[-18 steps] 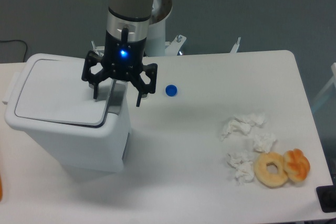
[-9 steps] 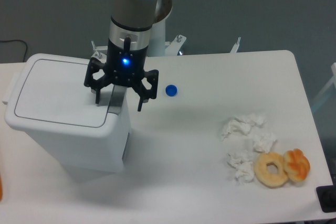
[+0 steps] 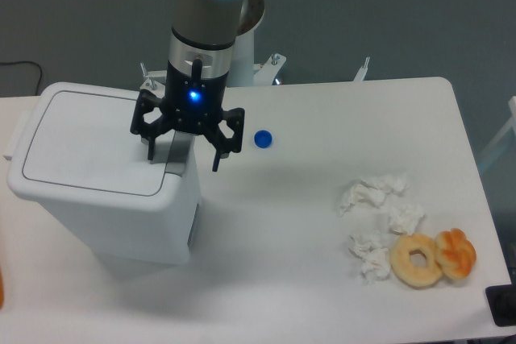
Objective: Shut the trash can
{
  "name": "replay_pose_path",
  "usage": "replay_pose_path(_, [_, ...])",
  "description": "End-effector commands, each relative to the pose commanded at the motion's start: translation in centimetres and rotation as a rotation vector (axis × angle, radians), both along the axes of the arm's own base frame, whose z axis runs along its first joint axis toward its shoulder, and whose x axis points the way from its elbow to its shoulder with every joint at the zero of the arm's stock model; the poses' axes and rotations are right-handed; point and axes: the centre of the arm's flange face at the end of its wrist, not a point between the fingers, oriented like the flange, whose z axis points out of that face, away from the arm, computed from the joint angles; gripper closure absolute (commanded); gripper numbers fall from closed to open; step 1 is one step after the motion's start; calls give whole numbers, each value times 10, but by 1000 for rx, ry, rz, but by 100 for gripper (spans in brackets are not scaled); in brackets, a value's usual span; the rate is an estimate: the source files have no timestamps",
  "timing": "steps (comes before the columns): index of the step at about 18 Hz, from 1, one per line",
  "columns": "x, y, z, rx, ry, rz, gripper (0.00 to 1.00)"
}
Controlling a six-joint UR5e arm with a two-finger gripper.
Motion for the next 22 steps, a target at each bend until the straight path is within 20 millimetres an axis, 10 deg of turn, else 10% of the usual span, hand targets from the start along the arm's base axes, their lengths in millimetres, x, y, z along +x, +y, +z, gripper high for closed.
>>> replay_pose_path(3, [-6,-1,13,24,15,9,0])
replay_pose_path(8, [-74,-38,23,47,55,74,0])
replay_pose_path(22, [-258,-126,-97,-166,236,-248,0])
